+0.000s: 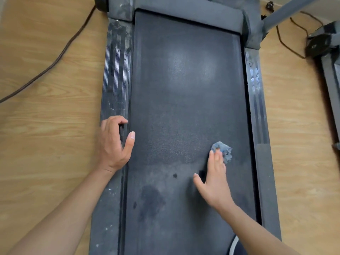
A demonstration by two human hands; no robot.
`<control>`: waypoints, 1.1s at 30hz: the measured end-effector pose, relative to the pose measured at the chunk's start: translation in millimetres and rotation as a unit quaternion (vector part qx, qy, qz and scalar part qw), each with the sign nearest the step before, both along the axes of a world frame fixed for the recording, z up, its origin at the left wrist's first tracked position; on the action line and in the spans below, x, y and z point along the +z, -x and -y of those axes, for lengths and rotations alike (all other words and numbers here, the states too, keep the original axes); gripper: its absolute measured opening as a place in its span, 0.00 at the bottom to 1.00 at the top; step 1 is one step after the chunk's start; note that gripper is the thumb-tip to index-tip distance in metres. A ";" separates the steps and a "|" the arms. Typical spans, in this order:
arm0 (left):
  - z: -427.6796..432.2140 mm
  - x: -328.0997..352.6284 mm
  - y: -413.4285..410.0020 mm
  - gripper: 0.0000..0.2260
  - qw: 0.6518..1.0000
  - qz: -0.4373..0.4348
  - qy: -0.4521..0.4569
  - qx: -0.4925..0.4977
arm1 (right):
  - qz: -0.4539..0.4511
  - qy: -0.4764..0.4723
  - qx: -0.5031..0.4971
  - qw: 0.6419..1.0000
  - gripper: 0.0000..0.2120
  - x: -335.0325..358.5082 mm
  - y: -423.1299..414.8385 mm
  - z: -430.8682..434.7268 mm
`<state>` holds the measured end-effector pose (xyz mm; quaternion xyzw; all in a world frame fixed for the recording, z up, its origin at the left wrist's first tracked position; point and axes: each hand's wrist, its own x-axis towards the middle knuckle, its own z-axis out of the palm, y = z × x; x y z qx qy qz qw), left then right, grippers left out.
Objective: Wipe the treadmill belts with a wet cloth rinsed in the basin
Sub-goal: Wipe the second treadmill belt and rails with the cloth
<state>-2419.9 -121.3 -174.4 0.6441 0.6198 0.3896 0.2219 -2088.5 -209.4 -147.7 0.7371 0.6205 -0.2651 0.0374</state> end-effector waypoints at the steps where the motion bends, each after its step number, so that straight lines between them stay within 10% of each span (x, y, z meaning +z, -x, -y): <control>1: -0.1 -0.5 0.1 0.19 1.000 -0.004 0.002 -0.002 | -0.024 -0.002 0.037 0.999 0.46 3.7 22.5 3.2; 8: 1.1 -2.2 1.8 0.14 0.999 -0.028 -0.010 0.021 | -0.146 0.022 0.267 0.952 0.49 4.3 187.5 5.7; 14: 3.0 -8.6 -3.4 0.10 0.989 -0.146 0.004 0.033 | -0.082 -0.032 0.358 0.929 0.41 7.1 123.9 -13.1; 21: 7.9 -8.3 -8.7 0.13 0.977 -0.212 0.031 -0.021 | 0.027 0.002 -0.060 0.998 0.07 37.1 -79.5 -33.9; 23: 6.3 -6.9 -9.3 0.12 0.976 -0.210 0.047 -0.013 | 0.006 0.019 -0.195 0.981 0.11 45.6 -111.8 -31.8; 33: 3.0 1.2 -16.1 0.18 0.931 -0.338 0.030 -0.137 | -0.062 0.029 -0.275 0.959 0.14 27.7 -117.0 -40.3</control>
